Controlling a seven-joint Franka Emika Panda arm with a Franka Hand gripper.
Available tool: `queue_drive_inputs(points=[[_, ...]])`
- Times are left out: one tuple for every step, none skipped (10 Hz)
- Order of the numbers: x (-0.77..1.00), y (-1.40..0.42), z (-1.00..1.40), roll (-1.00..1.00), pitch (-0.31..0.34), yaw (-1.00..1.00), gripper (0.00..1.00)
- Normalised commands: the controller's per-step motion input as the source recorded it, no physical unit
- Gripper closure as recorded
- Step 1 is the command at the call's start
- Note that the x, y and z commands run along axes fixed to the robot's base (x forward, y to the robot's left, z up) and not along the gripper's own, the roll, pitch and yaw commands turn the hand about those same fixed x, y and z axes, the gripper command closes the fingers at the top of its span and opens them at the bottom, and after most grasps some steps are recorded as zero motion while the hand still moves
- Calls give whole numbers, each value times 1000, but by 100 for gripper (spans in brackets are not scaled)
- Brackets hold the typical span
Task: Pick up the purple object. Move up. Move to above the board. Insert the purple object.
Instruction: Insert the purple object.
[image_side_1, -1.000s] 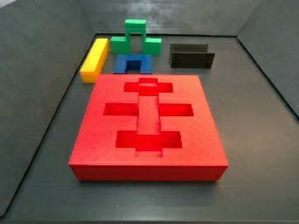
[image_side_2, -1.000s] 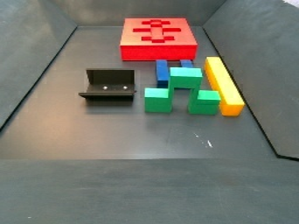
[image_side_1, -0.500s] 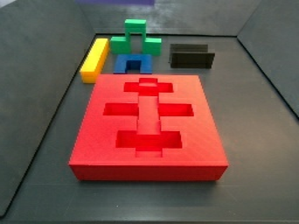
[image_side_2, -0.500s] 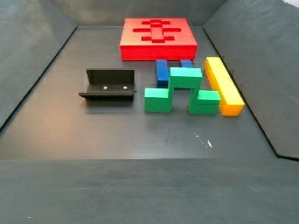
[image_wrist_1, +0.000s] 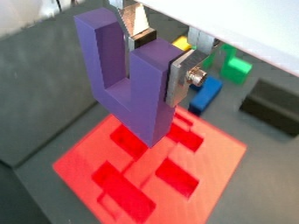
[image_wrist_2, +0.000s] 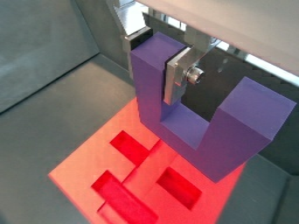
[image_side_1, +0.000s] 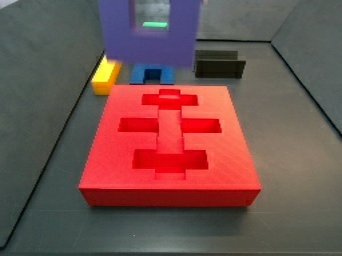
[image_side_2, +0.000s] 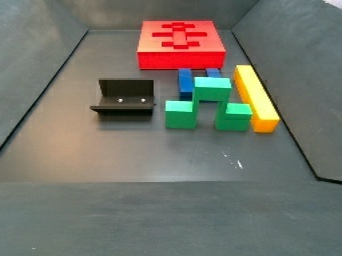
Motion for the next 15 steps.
queue_drive_inputs(points=[[-126, -303, -603, 30, -289, 180, 100], [-171, -251, -297, 119, -396, 260, 100], [-11, -331, -89, 233, -381, 246, 100], [0, -331, -74, 243, -344, 246, 100], [57, -371, -97, 229, -327, 229, 100], [206, -451, -146, 239, -284, 163, 100], [397, -480, -283, 226, -226, 83, 100], [323, -309, -483, 137, -189, 80, 100], [171, -249, -369, 234, -59, 109, 100], [-3, -66, -406, 180, -13, 3, 100], [0, 0, -389, 116, -20, 117, 100], [0, 0, -374, 113, -39, 206, 100], [54, 0, -300, 124, -27, 206, 100], [123, -146, -269, 110, -16, 240, 100], [197, -240, -251, 139, 0, 254, 100]])
